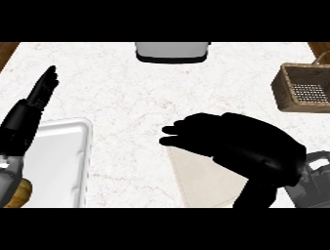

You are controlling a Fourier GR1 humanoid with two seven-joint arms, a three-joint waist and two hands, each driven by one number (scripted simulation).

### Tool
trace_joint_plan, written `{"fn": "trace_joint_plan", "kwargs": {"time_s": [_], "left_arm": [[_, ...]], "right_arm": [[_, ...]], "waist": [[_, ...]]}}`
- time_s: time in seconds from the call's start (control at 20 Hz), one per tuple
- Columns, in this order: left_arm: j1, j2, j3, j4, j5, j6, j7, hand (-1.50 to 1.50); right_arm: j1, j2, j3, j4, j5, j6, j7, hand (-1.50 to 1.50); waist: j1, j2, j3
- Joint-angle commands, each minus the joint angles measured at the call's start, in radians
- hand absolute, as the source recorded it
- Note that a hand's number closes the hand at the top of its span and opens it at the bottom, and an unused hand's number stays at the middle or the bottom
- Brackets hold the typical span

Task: Pick the lemon from the placemat and place it in the basket

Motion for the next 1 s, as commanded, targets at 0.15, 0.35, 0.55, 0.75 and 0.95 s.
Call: {"fn": "trace_joint_plan", "kwargs": {"time_s": [0.15, 0.35, 0.55, 0.75, 0.95], "left_arm": [[0.004, 0.019, 0.042, 0.021, 0.020, -0.050, -0.041, 0.00], [0.022, -0.004, 0.040, 0.012, 0.005, -0.051, -0.031, 0.00], [-0.008, -0.040, 0.039, 0.031, -0.036, -0.042, -0.025, 0.00], [0.005, -0.087, 0.018, 0.060, -0.084, -0.029, -0.051, 0.00], [-0.019, -0.044, 0.082, -0.007, -0.055, -0.070, 0.013, 0.00]], "right_arm": [[-0.205, -0.098, 0.000, 0.099, -0.134, 0.356, 0.079, -1.50], [-0.257, -0.074, -0.005, 0.196, -0.114, 0.455, 0.076, -1.50], [-0.264, -0.049, -0.025, 0.253, -0.047, 0.497, 0.047, -1.50], [-0.221, -0.013, 0.023, 0.287, 0.113, 0.466, -0.079, -1.50], [-0.195, 0.042, 0.086, 0.354, 0.259, 0.414, -0.142, -1.50]], "waist": [[0.002, 0.006, 0.003], [0.004, 0.008, 0.004], [-0.003, 0.008, 0.005], [-0.002, 0.010, 0.005], [0.004, 0.009, 0.006]]}}
